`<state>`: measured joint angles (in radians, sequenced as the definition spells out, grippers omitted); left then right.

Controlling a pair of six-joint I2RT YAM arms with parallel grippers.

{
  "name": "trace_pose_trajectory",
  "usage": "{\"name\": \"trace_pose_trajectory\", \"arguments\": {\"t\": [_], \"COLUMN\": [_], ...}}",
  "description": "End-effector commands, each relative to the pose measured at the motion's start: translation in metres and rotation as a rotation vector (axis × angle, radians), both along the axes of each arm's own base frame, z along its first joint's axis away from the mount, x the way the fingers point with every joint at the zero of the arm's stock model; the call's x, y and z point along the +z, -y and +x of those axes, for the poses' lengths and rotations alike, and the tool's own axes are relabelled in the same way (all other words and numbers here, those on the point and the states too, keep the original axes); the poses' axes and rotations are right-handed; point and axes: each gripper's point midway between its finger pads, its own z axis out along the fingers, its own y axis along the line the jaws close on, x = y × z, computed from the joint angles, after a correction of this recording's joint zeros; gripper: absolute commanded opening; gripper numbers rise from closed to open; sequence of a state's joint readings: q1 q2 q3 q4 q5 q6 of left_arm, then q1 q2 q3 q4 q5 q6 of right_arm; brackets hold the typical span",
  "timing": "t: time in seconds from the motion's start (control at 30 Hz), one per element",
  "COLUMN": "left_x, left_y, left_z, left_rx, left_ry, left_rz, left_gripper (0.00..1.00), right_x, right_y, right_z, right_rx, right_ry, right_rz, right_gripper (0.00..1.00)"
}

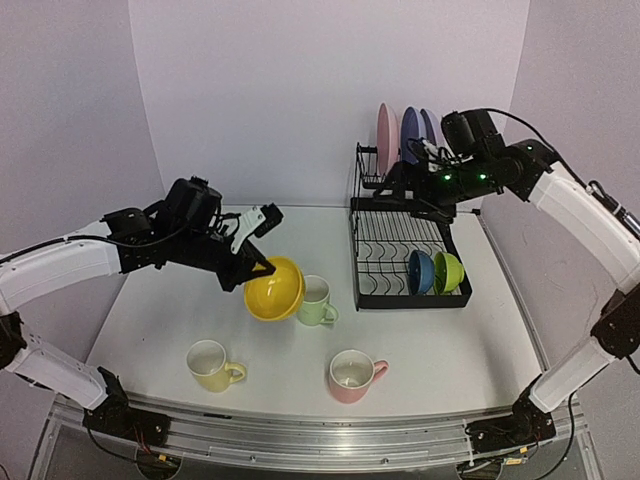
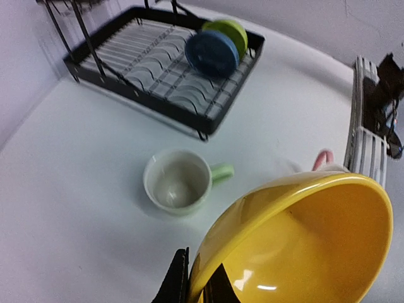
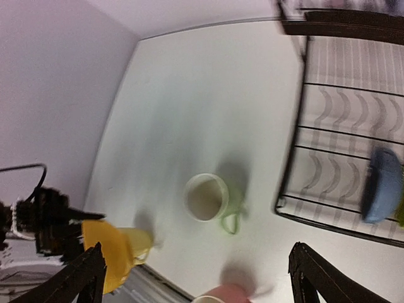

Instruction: Load the mixed dishes into the dish rack

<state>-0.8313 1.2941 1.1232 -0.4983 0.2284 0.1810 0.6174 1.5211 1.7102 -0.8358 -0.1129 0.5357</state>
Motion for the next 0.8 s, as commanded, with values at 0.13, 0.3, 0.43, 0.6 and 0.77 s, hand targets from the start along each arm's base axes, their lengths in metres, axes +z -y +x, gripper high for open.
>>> {"name": "trace_pose_trajectory", "arguments": {"t": [0.13,0.3,0.43,0.6,0.77], "left_x": [0.144,0.153,0.157,0.164,0.159], "left_y": [0.03,0.035,0.041,0.048,0.047], "left_z": [0.071,0.071,0.062,0.053,0.061], "left_rx": [0.16,0.168,0.115,0.071,0.093], "left_ry": [0.286,0.252,0.219,0.139,0.112], "left_rz": [-0.353,-0.413,-0.456,-0.522,-0.519], "left_gripper": [0.0,0.0,0.0,0.0,0.0], "right_x": [0.069,0.059,0.043,0.041,0.042], "right_y": [-0.123,-0.141,-0.142,-0.153,-0.158], "right_z": [-0.04,-0.051,-0.043,-0.045,-0.049], "right_rx": [0.336,0.329,0.282,0.311,0.332], "right_ry": [0.044,0.046,0.042,0.033,0.014], "right_rz": [0.461,0.435,0.402,0.407,0.419], "right_gripper": [0.98,0.98,0.98,0.9,0.78]}}
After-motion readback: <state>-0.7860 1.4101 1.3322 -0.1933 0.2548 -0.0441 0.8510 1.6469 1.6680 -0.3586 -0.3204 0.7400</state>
